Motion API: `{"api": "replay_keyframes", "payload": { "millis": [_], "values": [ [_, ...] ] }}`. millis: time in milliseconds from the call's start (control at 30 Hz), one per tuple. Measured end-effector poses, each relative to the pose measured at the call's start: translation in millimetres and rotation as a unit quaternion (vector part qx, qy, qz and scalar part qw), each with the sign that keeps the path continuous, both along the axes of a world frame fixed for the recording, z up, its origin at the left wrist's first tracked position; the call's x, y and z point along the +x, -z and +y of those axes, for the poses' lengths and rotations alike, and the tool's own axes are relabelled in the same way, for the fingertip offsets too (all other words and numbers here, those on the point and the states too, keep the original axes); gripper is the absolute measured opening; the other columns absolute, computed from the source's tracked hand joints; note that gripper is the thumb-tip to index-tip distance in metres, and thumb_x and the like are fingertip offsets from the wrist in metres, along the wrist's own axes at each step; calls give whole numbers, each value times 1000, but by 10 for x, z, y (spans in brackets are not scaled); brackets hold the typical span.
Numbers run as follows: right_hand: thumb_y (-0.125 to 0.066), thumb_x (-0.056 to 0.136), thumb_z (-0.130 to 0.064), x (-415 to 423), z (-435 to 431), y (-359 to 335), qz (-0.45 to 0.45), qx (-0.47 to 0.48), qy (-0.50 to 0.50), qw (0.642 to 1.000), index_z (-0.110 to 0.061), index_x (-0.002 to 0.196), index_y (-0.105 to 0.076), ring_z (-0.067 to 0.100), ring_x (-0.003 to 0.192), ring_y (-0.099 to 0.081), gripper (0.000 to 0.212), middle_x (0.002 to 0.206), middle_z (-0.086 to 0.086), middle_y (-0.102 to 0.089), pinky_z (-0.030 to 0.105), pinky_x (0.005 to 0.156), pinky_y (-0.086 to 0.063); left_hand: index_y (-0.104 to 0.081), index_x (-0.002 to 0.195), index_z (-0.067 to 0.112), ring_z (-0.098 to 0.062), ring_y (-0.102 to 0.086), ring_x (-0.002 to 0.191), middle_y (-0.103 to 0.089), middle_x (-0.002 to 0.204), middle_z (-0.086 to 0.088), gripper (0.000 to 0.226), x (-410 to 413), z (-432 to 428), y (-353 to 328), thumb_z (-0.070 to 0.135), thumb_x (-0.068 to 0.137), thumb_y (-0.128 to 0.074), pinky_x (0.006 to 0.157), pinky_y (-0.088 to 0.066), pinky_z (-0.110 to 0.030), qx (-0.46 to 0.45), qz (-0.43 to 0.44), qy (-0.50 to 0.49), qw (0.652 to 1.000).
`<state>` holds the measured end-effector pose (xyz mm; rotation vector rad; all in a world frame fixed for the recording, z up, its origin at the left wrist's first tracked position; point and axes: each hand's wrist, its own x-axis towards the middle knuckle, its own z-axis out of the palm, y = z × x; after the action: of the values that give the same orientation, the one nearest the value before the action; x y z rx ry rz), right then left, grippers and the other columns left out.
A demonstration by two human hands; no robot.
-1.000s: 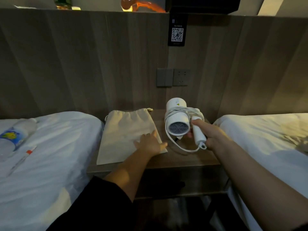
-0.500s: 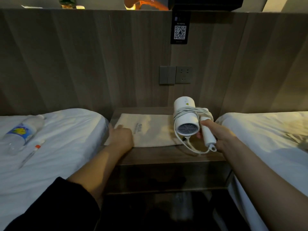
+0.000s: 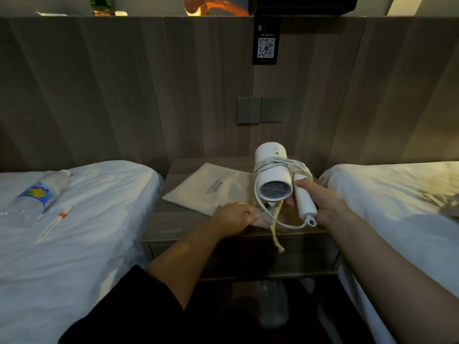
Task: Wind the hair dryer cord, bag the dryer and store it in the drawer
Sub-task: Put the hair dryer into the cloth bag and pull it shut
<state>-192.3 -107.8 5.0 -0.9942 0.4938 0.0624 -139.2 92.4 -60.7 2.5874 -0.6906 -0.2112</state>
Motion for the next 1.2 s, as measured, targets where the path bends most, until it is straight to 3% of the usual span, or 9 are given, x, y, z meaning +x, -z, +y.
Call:
{"api": "replay_keyframes", "payload": {
  "millis": [200,400,500,600,700,800,967,1067,1200],
  "values": [
    [-60,88,-11,-115,62,-31,-26,-8,-8,1000,-6,88,-54,23,71,-59,7,83,16,-58,32,47,-56,-66,78,18,-29,-58,102,-68,98,-8,35,44,186,-66,47,86,-47,102,-37,-48,8,-21,-152,988],
    [-59,88,-10,-264,76,-43,-39,6,-14,999,-4,91,-56,22,49,-67,7,81,17,-61,31,44,-57,-63,96,14,-29,-54,110,-64,104,-7,45,-8,374,-156,49,91,-35,112,-6,-59,161,-91,-228,956],
    [-59,89,-13,-320,31,-63,-48,-2,-24,999,-6,94,-55,23,57,-65,10,72,16,-65,31,47,-57,-65,100,17,-27,-55,107,-65,107,-6,47,-19,500,-170,51,91,-34,111,-18,-55,174,-89,-217,956],
    [-58,89,-17,-354,-2,-69,-63,13,-23,998,-9,103,-55,19,47,-67,16,56,11,-69,31,43,-56,-61,112,22,-25,-54,107,-62,118,-6,45,-90,537,-173,55,87,-45,95,-42,-39,102,-72,-124,984],
    [-57,90,-18,-386,-38,-69,-85,13,-29,996,-12,108,-56,21,62,-69,20,75,12,-69,37,52,-59,-52,129,21,-23,-52,114,-57,128,-5,54,-178,515,-177,49,84,-57,94,-45,-34,97,-74,-72,990],
    [-59,88,-20,-397,-111,-42,-61,2,-41,997,-14,110,-57,21,72,-65,23,82,12,-66,37,64,-58,-63,116,18,-24,-59,102,-65,111,-5,40,-191,525,-163,43,84,-60,85,-47,-33,94,-82,-101,987],
    [-54,91,-17,-490,-135,69,-37,-11,-93,995,-9,101,-55,24,80,-61,13,89,15,-63,41,66,-58,-72,77,1,-20,-53,63,-61,70,-19,34,-168,541,-189,34,84,-64,62,-43,-32,-56,19,-134,989],
    [-55,90,-17,-538,-39,175,-28,18,-116,993,-8,105,-56,24,77,-64,17,82,14,-68,38,60,-61,-64,58,7,-12,-46,56,-52,57,-7,30,-226,474,-271,28,78,-72,57,-35,-26,-186,113,-176,960],
    [-51,91,-16,-578,124,222,8,34,-162,986,-4,105,-58,25,63,-72,19,75,16,-74,38,56,-60,-70,80,7,-21,-63,77,-69,82,-11,8,-289,416,-437,16,80,-69,69,-49,-25,-371,219,-212,877]
  ]
}}
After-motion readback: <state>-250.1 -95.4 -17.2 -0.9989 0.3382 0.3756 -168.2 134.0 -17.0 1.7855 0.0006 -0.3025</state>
